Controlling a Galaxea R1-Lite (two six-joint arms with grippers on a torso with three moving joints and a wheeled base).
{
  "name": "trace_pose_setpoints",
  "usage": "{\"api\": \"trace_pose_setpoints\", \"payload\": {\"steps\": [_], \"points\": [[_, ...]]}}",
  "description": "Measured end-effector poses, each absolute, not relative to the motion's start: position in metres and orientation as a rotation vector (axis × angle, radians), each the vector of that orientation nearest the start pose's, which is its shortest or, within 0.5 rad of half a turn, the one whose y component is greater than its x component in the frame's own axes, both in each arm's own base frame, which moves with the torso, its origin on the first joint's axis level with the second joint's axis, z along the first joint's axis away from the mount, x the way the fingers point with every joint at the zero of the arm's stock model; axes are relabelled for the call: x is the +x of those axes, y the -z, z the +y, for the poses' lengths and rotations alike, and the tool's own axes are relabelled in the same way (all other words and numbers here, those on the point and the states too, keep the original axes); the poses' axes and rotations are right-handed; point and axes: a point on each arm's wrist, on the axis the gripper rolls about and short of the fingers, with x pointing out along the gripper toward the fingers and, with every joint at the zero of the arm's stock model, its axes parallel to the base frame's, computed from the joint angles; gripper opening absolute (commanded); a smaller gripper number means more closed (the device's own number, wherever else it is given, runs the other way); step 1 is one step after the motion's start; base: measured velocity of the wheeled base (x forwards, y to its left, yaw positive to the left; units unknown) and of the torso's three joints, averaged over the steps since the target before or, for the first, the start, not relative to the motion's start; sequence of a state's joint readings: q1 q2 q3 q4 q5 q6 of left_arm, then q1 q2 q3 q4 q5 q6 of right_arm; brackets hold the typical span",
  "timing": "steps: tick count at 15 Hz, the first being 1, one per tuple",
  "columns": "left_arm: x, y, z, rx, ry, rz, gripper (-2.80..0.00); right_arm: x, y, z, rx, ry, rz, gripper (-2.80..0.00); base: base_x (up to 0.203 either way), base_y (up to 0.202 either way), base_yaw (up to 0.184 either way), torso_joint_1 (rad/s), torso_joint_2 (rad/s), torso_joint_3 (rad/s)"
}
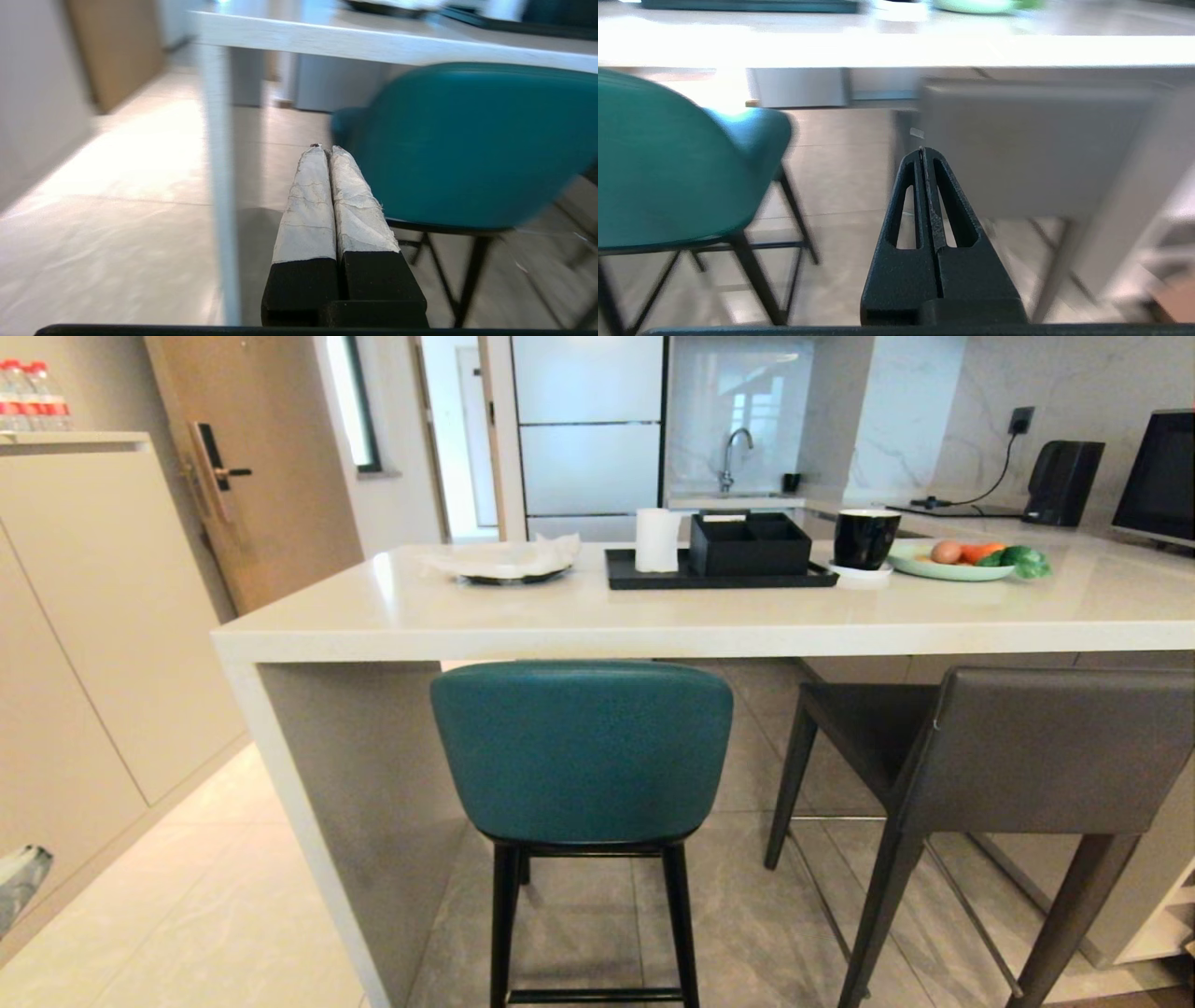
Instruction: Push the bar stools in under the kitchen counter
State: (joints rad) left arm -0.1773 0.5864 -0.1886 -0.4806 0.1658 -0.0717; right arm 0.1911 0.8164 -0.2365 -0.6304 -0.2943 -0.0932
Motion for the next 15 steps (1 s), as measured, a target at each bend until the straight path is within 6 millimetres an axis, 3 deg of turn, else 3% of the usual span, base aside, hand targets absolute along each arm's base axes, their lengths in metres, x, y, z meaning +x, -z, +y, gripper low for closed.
{"api": "trace_pose_setpoints", "payload": {"steps": [3, 9, 13, 15], "points": [[0.01, -0.169, 0.003, -0.076, -0.069, -0.098, -2.8, 0.055, -0.197, -0.001, -0.08, 0.19, -0.069, -2.8, 0.0, 0.0, 0.0, 0.0, 0.0, 0.0], [-0.02, -0.129, 0.001, 0.032, -0.019, -0.141, -2.8, 0.008, -0.186, -0.005, -0.077, 0.216, -0.098, -2.8, 0.0, 0.0, 0.0, 0.0, 0.0, 0.0], [-0.025, -0.093, 0.0, 0.082, 0.025, -0.051, -2.8, -0.028, -0.162, -0.005, -0.101, 0.201, -0.095, -2.8, 0.0, 0.0, 0.0, 0.0, 0.0, 0.0], [-0.024, -0.086, -0.001, 0.055, 0.028, -0.063, -2.8, -0.04, -0.142, -0.004, -0.124, 0.173, -0.085, -2.8, 0.0, 0.0, 0.0, 0.0, 0.0, 0.0]]}}
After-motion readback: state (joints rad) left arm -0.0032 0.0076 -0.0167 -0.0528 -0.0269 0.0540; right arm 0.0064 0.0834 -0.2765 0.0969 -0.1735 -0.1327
